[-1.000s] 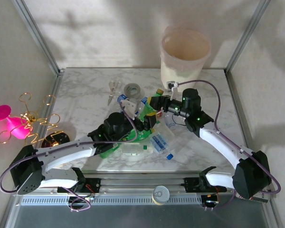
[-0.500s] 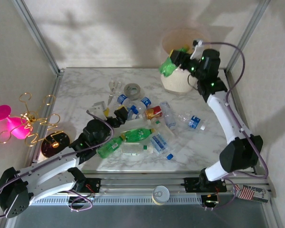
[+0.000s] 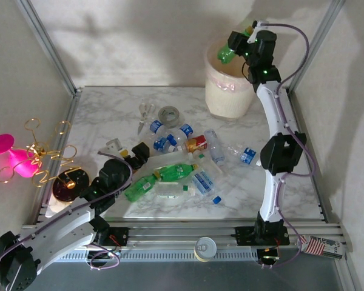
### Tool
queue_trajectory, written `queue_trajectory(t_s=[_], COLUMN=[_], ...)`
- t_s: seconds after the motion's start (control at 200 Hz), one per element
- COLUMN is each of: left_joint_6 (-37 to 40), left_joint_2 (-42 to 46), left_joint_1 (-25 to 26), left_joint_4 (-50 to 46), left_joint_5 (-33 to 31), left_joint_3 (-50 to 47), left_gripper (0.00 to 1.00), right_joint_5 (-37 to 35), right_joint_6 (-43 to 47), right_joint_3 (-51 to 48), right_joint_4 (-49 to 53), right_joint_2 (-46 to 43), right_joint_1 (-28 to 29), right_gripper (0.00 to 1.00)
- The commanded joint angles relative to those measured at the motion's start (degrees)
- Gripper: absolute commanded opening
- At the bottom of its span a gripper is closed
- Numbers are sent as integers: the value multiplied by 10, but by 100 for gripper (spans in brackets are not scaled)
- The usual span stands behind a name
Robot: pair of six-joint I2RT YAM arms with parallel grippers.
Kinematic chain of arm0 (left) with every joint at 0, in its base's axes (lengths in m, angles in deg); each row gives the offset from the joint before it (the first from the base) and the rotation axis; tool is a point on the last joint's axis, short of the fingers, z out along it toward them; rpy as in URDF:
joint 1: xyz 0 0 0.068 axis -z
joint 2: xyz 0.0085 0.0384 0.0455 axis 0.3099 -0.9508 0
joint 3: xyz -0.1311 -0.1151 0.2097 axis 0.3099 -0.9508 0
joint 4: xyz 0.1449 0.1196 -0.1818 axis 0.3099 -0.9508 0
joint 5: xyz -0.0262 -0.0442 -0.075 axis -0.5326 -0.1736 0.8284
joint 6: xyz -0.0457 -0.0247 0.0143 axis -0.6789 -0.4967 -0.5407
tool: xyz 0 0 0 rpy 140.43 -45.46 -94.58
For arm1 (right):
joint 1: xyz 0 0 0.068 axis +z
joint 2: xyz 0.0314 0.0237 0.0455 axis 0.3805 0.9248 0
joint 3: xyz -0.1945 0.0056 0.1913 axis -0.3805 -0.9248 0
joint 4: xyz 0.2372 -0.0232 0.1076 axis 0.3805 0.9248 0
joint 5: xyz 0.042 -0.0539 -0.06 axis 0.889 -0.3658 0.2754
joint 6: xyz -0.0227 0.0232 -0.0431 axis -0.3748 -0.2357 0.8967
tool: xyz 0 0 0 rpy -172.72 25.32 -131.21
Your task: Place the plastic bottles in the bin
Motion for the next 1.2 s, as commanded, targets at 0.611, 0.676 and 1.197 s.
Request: queue_trajectory(t_s=[0.611,0.676,1.197], left_joint_6=[-18,-19,26], left_joint_2=[7,1,-133], left_joint_1=[-12,-12,-15], left_joint_4=[-15,-8,47], left_joint_5=[21,27,104], left_joint_3=[-10,-9,73], left_gripper=[100,99,100], right_joint_5=[9,21,29], right_joint_6=[39,40,11], right_joint_3=[41,13,-558], right_joint_4=[54,58,2], right_joint_2=[-13,-47,-452], right_joint_1=[1,0,5], right_gripper=[99,99,99])
